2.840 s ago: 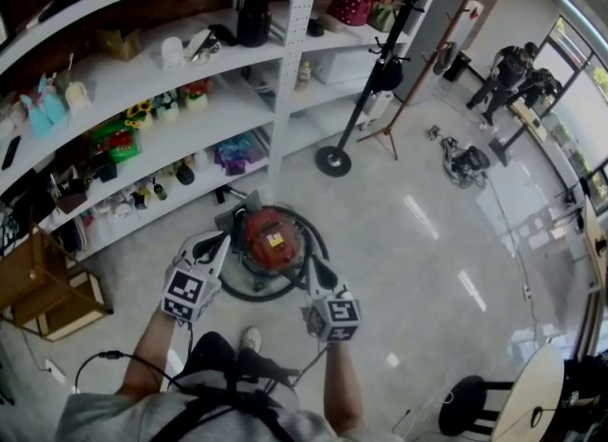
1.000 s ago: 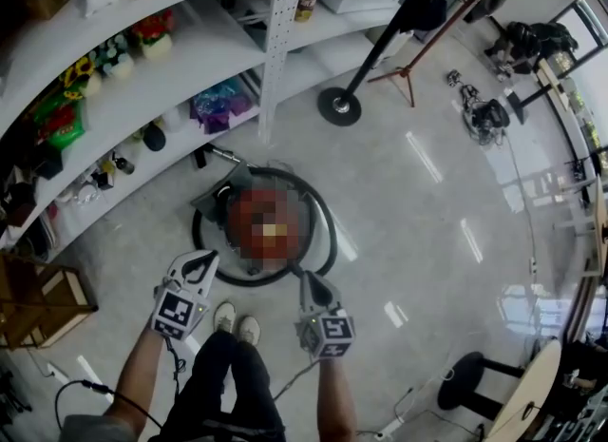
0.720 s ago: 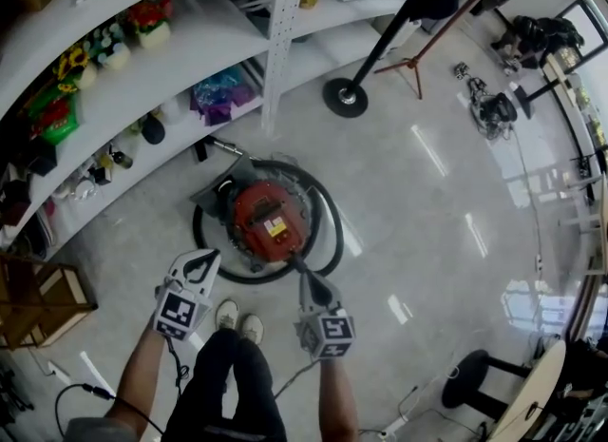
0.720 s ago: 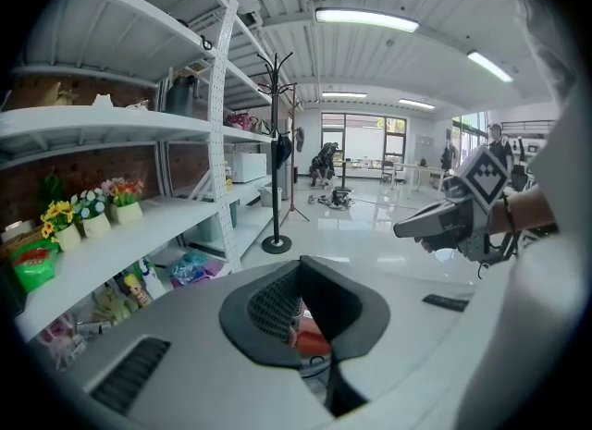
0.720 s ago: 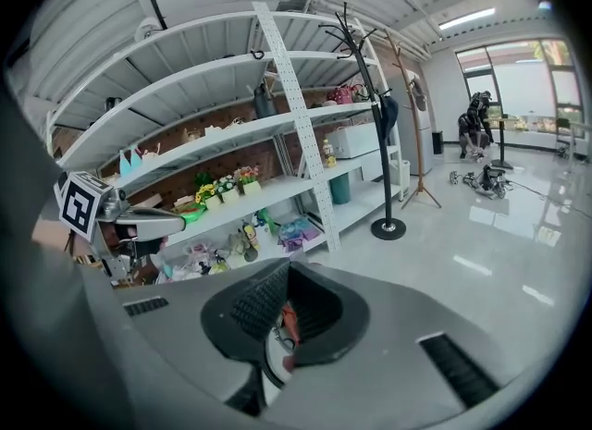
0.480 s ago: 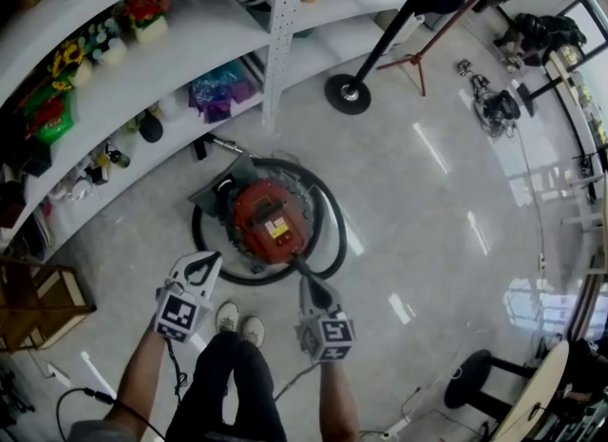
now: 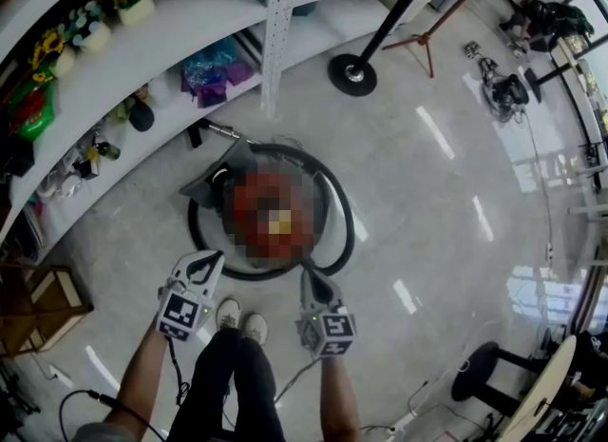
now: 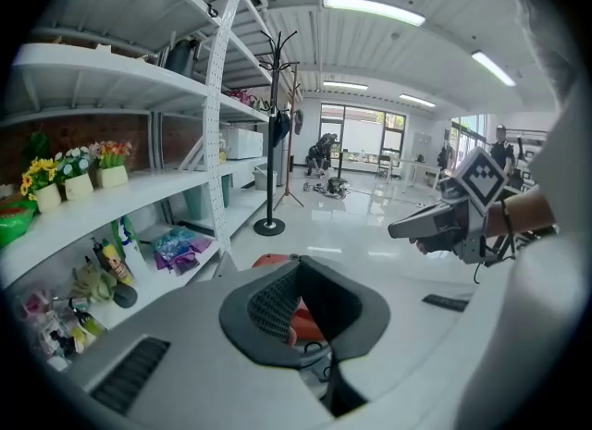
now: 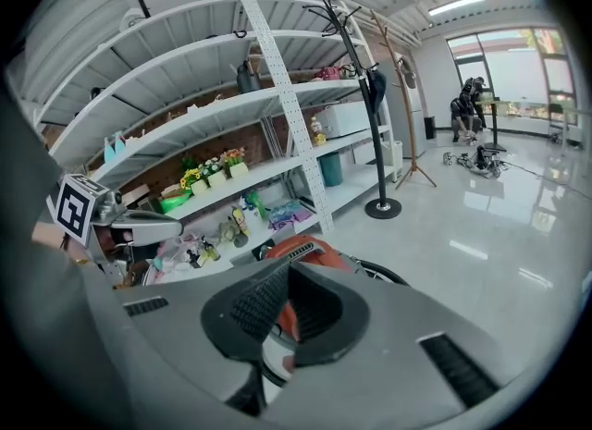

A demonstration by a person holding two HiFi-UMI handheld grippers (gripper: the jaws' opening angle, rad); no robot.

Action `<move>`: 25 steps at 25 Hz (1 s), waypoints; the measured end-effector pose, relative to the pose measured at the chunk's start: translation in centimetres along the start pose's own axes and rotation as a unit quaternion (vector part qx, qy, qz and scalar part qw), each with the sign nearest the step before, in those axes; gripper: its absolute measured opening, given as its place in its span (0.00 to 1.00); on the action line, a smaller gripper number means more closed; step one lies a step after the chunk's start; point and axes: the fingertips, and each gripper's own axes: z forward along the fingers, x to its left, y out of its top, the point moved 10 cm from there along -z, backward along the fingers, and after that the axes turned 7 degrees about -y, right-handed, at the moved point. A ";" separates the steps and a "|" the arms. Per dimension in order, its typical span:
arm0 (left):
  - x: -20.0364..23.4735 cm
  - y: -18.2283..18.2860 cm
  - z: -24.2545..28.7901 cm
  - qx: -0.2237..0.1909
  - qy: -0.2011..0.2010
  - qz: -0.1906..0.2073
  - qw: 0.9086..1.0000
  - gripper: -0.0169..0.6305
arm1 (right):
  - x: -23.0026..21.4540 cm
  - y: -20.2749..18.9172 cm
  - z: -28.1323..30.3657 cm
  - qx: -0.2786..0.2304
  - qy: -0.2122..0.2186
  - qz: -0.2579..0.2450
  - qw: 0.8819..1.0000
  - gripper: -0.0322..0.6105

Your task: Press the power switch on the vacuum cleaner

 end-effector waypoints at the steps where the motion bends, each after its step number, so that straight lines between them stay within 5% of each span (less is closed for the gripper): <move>1: 0.1 -0.4 0.3 0.002 -0.001 -0.002 1.000 0.04 | -0.1 -0.3 0.3 0.003 0.000 0.001 1.000 0.07; 25: 0.9 -7.1 4.6 0.035 -0.012 -0.017 0.999 0.04 | -1.8 -6.1 6.4 0.026 -0.007 0.007 1.000 0.07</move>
